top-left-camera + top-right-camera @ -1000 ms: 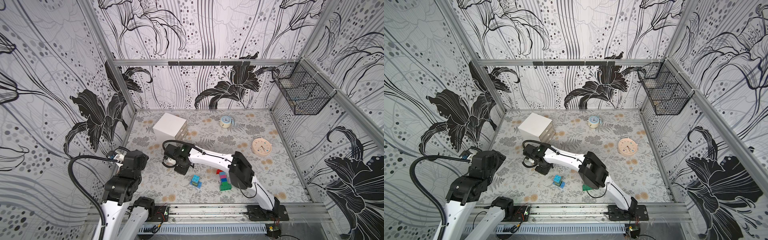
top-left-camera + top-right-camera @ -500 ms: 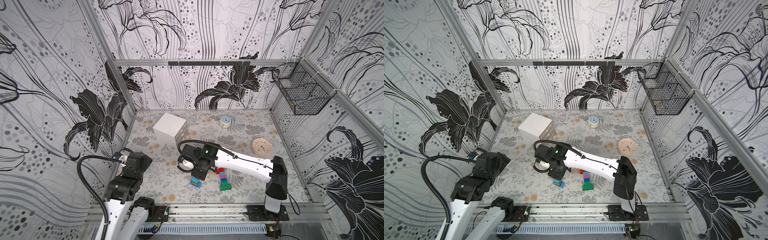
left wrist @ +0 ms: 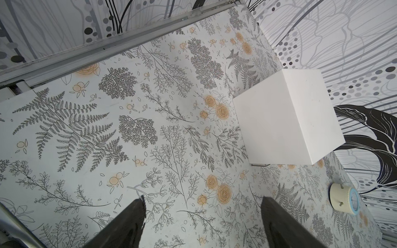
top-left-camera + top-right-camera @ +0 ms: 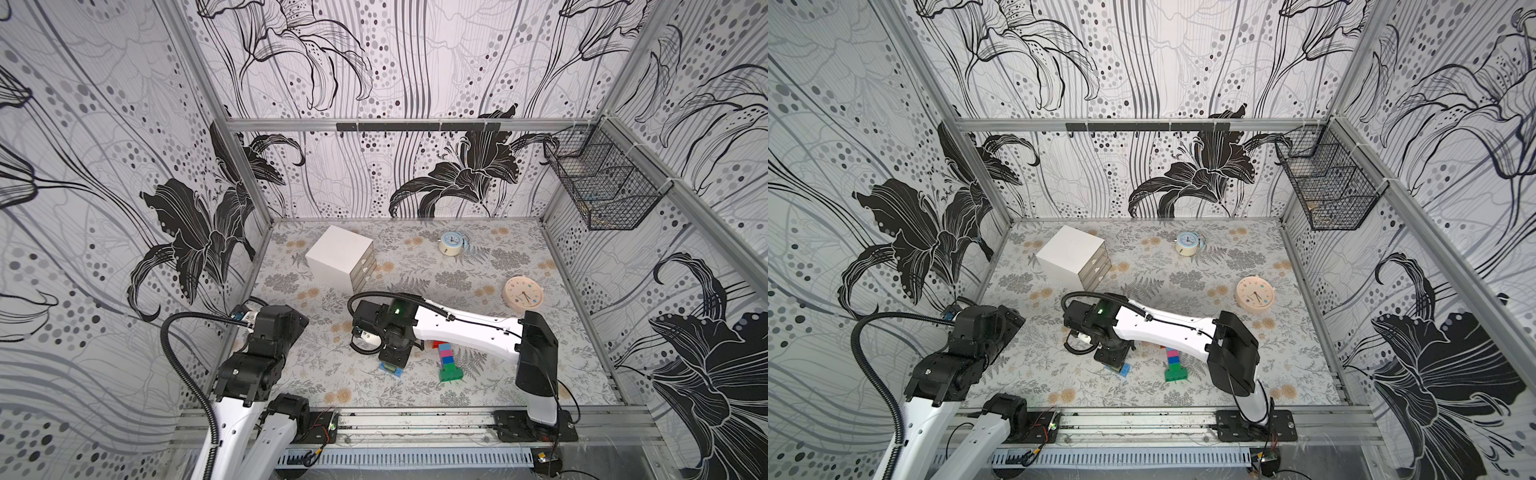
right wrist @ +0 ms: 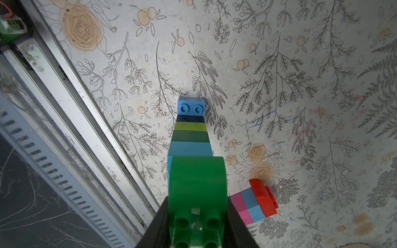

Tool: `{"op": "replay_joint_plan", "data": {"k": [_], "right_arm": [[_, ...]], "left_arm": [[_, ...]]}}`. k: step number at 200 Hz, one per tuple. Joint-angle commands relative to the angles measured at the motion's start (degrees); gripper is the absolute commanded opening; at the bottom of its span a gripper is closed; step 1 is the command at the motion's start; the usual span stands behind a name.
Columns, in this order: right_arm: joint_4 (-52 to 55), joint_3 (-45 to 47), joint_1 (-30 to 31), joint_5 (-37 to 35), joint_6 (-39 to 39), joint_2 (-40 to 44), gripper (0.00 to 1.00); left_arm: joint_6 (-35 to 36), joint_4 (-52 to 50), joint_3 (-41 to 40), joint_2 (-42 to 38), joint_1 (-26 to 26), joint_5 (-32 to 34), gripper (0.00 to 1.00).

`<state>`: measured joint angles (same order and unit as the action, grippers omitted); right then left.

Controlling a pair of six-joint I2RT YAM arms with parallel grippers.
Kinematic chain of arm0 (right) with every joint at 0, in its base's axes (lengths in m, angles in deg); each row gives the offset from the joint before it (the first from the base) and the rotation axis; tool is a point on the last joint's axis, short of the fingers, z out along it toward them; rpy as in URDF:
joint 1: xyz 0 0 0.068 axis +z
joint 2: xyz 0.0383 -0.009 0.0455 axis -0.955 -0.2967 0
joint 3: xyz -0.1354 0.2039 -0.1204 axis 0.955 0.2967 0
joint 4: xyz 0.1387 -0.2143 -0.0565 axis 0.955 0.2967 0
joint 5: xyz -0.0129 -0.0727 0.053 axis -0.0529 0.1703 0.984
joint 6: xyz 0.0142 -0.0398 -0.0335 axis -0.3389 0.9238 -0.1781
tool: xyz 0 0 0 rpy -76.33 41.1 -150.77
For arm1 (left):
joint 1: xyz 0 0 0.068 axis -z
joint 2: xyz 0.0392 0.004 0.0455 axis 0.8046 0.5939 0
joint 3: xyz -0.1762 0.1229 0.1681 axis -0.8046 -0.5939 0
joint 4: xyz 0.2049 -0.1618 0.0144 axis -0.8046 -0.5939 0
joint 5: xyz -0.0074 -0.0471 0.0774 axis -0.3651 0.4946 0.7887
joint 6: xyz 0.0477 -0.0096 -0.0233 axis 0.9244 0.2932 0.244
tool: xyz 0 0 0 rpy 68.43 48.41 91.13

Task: Assemble the number 1 with lego
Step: Assemble the lego brick with the lego brick.

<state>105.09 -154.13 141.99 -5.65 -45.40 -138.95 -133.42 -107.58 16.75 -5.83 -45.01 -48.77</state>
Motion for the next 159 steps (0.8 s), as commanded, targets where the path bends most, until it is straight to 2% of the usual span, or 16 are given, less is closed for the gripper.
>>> {"op": "replay_joint_plan", "data": {"k": [1,79,123,159], "right_arm": [[1.0,-1.7,0.1,-0.4,-1.2,-1.4,0.16],[0.8,-1.8,0.0,0.8,-3.3,-1.3,0.16],[-1.1,0.9,0.2,2.0,-4.2,-1.4,0.16],[-1.8,3.4,0.2,0.3,-4.2,-2.3,0.16]], "left_arm": [[-0.6,1.6,-0.6,-0.3,-0.4,-0.4,0.87],[-0.7,1.7,-0.9,-0.1,-0.4,-0.6,0.87],[-0.6,1.6,-0.9,-0.3,-0.4,-0.5,0.87],[-0.5,1.5,-0.9,-0.2,-0.4,-0.4,0.87]]}}
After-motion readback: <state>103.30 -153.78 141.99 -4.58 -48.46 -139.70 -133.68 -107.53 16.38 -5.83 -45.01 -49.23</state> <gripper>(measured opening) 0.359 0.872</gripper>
